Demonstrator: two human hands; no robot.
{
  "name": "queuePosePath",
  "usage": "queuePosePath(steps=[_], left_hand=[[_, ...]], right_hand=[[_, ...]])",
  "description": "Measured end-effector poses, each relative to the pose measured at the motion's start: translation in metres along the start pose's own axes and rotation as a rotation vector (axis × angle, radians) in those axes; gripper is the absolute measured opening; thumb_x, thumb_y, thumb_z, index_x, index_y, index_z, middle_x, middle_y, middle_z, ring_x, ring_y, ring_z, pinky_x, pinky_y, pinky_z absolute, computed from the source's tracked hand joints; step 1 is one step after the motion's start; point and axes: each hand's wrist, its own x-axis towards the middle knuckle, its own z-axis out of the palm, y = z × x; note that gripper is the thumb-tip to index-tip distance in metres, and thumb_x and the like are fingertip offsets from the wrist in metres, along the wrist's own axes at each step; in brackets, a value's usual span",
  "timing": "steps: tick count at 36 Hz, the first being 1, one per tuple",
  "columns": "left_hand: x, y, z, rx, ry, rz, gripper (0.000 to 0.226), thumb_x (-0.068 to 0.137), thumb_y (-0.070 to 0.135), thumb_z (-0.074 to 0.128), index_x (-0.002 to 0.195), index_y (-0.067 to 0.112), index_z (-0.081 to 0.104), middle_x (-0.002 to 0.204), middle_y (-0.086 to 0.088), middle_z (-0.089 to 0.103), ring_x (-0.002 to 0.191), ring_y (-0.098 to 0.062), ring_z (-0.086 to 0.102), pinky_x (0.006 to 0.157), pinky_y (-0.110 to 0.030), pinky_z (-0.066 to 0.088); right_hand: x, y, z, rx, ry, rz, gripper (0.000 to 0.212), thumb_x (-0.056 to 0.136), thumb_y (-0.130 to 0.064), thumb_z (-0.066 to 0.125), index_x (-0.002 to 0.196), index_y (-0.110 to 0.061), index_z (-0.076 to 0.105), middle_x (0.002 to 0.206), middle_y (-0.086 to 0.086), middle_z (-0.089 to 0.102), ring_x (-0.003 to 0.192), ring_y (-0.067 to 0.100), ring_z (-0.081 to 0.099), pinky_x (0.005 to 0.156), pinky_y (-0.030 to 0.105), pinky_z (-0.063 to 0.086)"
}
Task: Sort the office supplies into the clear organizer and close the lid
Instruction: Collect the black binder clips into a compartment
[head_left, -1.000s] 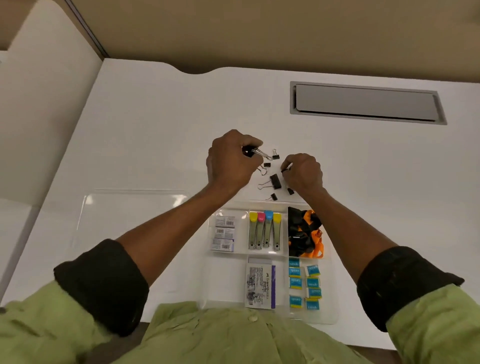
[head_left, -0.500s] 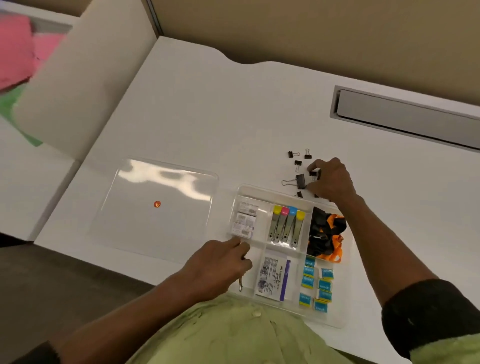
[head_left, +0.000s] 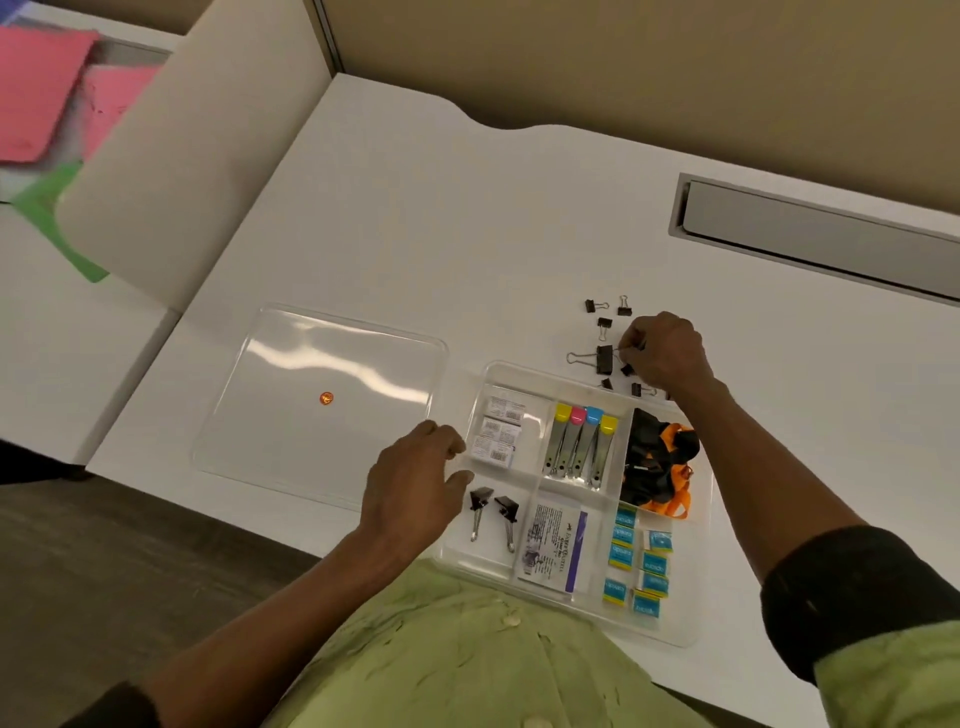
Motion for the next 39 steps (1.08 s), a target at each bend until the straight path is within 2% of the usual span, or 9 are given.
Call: queuePosePath(steps=[4, 8, 11, 15, 24, 30, 32, 35, 39], left_hand=[[-0.001, -0.005, 0.004, -0.121, -0.023, -0.188, 0.026, 0.084, 0.027, 0.088, 0.102, 0.024, 0.070, 0.086, 0.015, 0.071, 0.072, -0.006, 0.067, 0.068, -0.023, 0.053], [-0.002, -0.008, 0.008, -0.147, -0.027, -0.264, 0.019, 0.085, 0.030, 0.086, 0.096, 0.026, 0.071, 0.078, 0.019, 0.068, 0.071, -0.004, 0.068, 0.066, -0.025, 0.054], [0.001, -0.009, 0.010, -0.168, -0.034, -0.292, 0.018, 0.085, 0.031, 0.087, 0.094, 0.028, 0.072, 0.076, 0.020, 0.066, 0.071, -0.003, 0.067, 0.066, -0.024, 0.053], [0.001, -0.009, 0.011, -0.171, -0.028, -0.327, 0.017, 0.085, 0.033, 0.086, 0.092, 0.030, 0.072, 0.076, 0.021, 0.066, 0.071, 0.000, 0.065, 0.064, -0.023, 0.051], [-0.002, -0.008, 0.012, -0.191, -0.024, -0.378, 0.015, 0.086, 0.036, 0.085, 0.092, 0.028, 0.074, 0.078, 0.018, 0.068, 0.074, -0.002, 0.065, 0.062, -0.023, 0.047], [-0.003, -0.009, 0.014, -0.223, -0.020, -0.377, 0.016, 0.086, 0.037, 0.085, 0.091, 0.026, 0.075, 0.083, 0.014, 0.073, 0.075, -0.003, 0.067, 0.066, -0.024, 0.052], [-0.003, -0.011, 0.014, -0.242, -0.020, -0.383, 0.015, 0.086, 0.036, 0.085, 0.091, 0.025, 0.075, 0.082, 0.015, 0.073, 0.075, -0.003, 0.068, 0.069, -0.026, 0.055], [-0.004, -0.012, 0.014, -0.274, -0.018, -0.400, 0.015, 0.086, 0.035, 0.086, 0.088, 0.025, 0.075, 0.081, 0.014, 0.073, 0.074, -0.005, 0.070, 0.069, -0.028, 0.057], [-0.003, -0.015, 0.014, -0.299, -0.021, -0.409, 0.016, 0.084, 0.036, 0.087, 0.082, 0.028, 0.074, 0.079, 0.013, 0.074, 0.069, -0.010, 0.074, 0.071, -0.034, 0.062]], right_hand=[[0.003, -0.005, 0.000, -0.026, -0.090, -0.002, 0.037, 0.074, -0.034, 0.087, 0.103, -0.018, 0.069, 0.104, 0.011, 0.061, 0.089, 0.027, 0.063, 0.073, 0.031, 0.045], [0.001, -0.006, 0.000, -0.065, -0.153, -0.033, 0.055, 0.063, -0.027, 0.095, 0.108, -0.020, 0.064, 0.111, 0.009, 0.053, 0.088, 0.024, 0.058, 0.074, 0.032, 0.045], [0.002, -0.005, 0.000, -0.013, -0.140, -0.012, 0.042, 0.060, -0.023, 0.097, 0.092, -0.017, 0.070, 0.097, 0.010, 0.067, 0.079, 0.023, 0.065, 0.066, 0.027, 0.046], [-0.001, -0.006, -0.002, 0.042, -0.139, 0.029, 0.031, 0.066, -0.019, 0.094, 0.089, -0.015, 0.074, 0.090, 0.002, 0.068, 0.073, 0.013, 0.058, 0.055, 0.021, 0.039], [-0.007, 0.000, -0.004, 0.164, 0.113, 0.192, 0.012, 0.075, -0.017, 0.082, 0.078, -0.007, 0.076, 0.080, 0.007, 0.075, 0.076, 0.025, 0.072, 0.075, 0.038, 0.061], [-0.042, -0.024, -0.034, 0.430, 0.141, 0.240, 0.008, 0.077, -0.013, 0.084, 0.080, -0.013, 0.077, 0.079, 0.001, 0.077, 0.064, 0.015, 0.075, 0.073, 0.041, 0.065], [-0.071, -0.050, -0.051, 0.501, 0.103, 0.189, 0.007, 0.079, -0.011, 0.082, 0.081, -0.015, 0.077, 0.080, -0.001, 0.077, 0.063, 0.012, 0.075, 0.069, 0.035, 0.064], [-0.125, -0.096, -0.057, 0.506, -0.091, 0.062, 0.012, 0.080, -0.010, 0.080, 0.084, -0.022, 0.077, 0.079, -0.005, 0.076, 0.067, 0.009, 0.074, 0.064, 0.025, 0.061], [-0.183, -0.140, -0.009, 0.242, -0.302, -0.130, 0.014, 0.078, -0.015, 0.077, 0.085, -0.026, 0.076, 0.086, -0.015, 0.064, 0.076, 0.001, 0.063, 0.068, 0.013, 0.052]])
